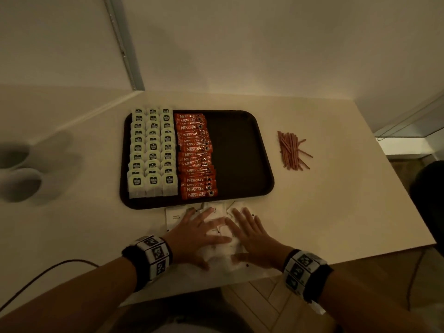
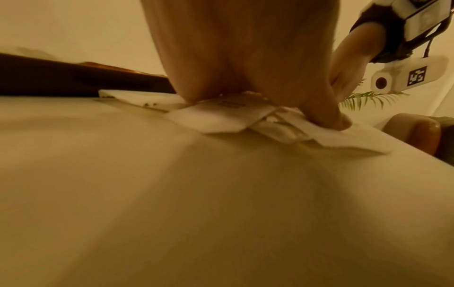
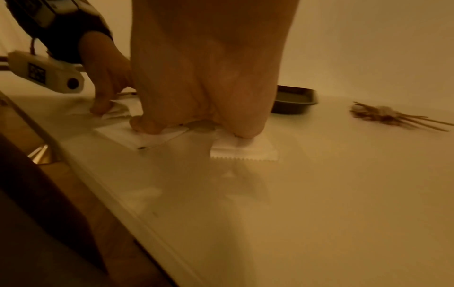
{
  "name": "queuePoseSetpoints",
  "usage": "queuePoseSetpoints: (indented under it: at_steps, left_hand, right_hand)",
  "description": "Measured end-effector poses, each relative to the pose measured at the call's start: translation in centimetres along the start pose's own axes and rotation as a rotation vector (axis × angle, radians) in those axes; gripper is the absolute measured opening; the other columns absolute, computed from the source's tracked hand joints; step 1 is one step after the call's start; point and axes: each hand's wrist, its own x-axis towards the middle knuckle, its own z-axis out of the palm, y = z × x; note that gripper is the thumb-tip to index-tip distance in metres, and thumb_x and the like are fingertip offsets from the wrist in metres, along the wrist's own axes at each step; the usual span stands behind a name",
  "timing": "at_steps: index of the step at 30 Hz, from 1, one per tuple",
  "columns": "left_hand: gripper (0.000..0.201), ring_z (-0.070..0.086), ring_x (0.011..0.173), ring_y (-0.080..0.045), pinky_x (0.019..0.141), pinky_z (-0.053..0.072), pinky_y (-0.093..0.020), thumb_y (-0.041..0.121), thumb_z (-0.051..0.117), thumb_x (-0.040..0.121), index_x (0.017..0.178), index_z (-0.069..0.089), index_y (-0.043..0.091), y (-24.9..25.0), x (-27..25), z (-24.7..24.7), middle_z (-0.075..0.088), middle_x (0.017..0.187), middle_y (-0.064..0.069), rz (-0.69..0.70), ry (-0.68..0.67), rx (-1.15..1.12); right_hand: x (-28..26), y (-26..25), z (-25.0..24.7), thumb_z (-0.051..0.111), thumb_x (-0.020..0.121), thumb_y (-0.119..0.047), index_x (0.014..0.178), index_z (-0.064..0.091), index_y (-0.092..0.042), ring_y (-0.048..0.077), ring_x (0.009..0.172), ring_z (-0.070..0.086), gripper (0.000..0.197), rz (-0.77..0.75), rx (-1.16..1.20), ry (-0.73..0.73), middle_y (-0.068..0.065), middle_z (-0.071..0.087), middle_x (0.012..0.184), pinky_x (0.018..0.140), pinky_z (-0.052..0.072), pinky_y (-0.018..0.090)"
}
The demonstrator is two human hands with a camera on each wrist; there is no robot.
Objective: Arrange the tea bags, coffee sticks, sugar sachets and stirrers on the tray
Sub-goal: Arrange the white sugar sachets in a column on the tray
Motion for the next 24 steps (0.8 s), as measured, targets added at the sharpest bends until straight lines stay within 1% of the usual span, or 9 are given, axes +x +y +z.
queuePoseSetpoints:
  at_steps: [4,6,8,10,13,16,19,22,24]
  left_hand:
    - [0.086,-0.035,0.132,-0.021,0.102,-0.024,-0.052,0.074,0.047,0.080,0.117,-0.031,0.070,-1.8,-3.4,1.7,-0.035,0.147,0.017,-0.038,0.048,-0.024]
    - [0.086,-0.038,0.132,-0.019,0.097,-0.034,-0.048,0.075,0.045,0.078,0.116,-0.032,0.070,-2.7,-4.7,2.7,-0.047,0.135,0.026,-0.078,0.068,-0.065]
    - [0.085,-0.040,0.131,-0.013,0.093,-0.042,-0.044,0.080,0.043,0.074,0.117,-0.031,0.071,-3.2,-5.8,3.2,-0.047,0.137,0.025,-0.130,0.084,-0.102]
    - [0.086,-0.041,0.129,-0.009,0.091,-0.043,-0.042,0.085,0.039,0.067,0.115,-0.031,0.072,-3.1,-6.8,3.0,-0.034,0.149,0.016,-0.171,0.082,-0.142]
    - [0.093,-0.039,0.130,-0.009,0.100,-0.034,-0.044,0.078,0.053,0.069,0.123,-0.022,0.068,-2.7,-8.0,2.6,-0.032,0.146,0.016,-0.239,0.099,-0.248]
    - [0.101,-0.032,0.133,-0.009,0.105,-0.028,-0.042,0.075,0.060,0.066,0.143,-0.003,0.054,-3.0,-8.9,3.0,-0.018,0.156,0.011,-0.329,0.187,-0.248]
    - [0.094,-0.027,0.138,-0.010,0.107,-0.022,-0.041,0.077,0.049,0.065,0.141,0.002,0.049,-3.2,-9.1,4.5,-0.004,0.160,0.002,-0.388,0.218,-0.254]
    - [0.086,-0.007,0.140,-0.017,0.112,0.002,-0.057,0.077,0.041,0.064,0.138,0.015,0.042,-3.2,-8.9,4.8,0.019,0.158,-0.004,-0.407,0.177,-0.274]
    - [0.091,-0.017,0.141,-0.016,0.113,-0.007,-0.055,0.081,0.031,0.061,0.141,0.011,0.042,-3.1,-8.5,4.8,0.004,0.160,0.001,-0.406,0.212,-0.225]
  right_hand:
    - [2.2,-2.9,-0.7,0.041,0.078,-0.072,0.142,-0.025,-0.033,0.024,0.130,-0.041,0.100,-0.065,-0.021,0.007,-0.002,-0.039,0.144,0.111,-0.017,0.047]
    - [2.8,-3.9,-1.3,0.052,0.077,-0.068,0.145,-0.019,-0.034,0.023,0.135,-0.034,0.104,-0.095,-0.015,0.029,-0.004,-0.032,0.149,0.111,-0.015,0.044]
    - [3.0,-4.6,-2.2,0.061,0.072,-0.068,0.148,-0.005,-0.034,0.020,0.143,-0.015,0.107,-0.084,0.052,0.108,-0.005,-0.011,0.156,0.114,-0.006,0.041]
    - [2.9,-5.2,-3.1,0.062,0.070,-0.069,0.147,0.014,-0.030,0.018,0.140,0.009,0.099,-0.008,0.161,0.239,-0.004,0.013,0.153,0.116,0.010,0.039]
    - [3.2,-6.1,-3.4,0.058,0.069,-0.073,0.143,0.027,-0.022,0.016,0.133,0.026,0.096,0.152,0.223,0.350,-0.002,0.028,0.146,0.112,0.027,0.038]
    - [4.1,-7.4,-3.1,0.058,0.066,-0.076,0.144,0.022,-0.019,0.020,0.135,0.025,0.103,0.280,0.241,0.333,0.001,0.025,0.148,0.110,0.028,0.039]
    - [4.9,-8.6,-3.2,0.059,0.066,-0.075,0.142,0.024,-0.020,0.023,0.133,0.026,0.100,0.330,0.251,0.335,0.003,0.026,0.145,0.107,0.029,0.045]
    - [5.3,-9.5,-3.5,0.068,0.066,-0.066,0.139,0.030,-0.027,0.024,0.130,0.025,0.091,0.280,0.307,0.296,0.003,0.026,0.142,0.106,0.030,0.046]
    - [5.2,-9.8,-3.9,0.074,0.062,-0.063,0.136,0.033,-0.030,0.024,0.131,0.021,0.091,0.245,0.332,0.256,0.003,0.023,0.142,0.108,0.029,0.045]
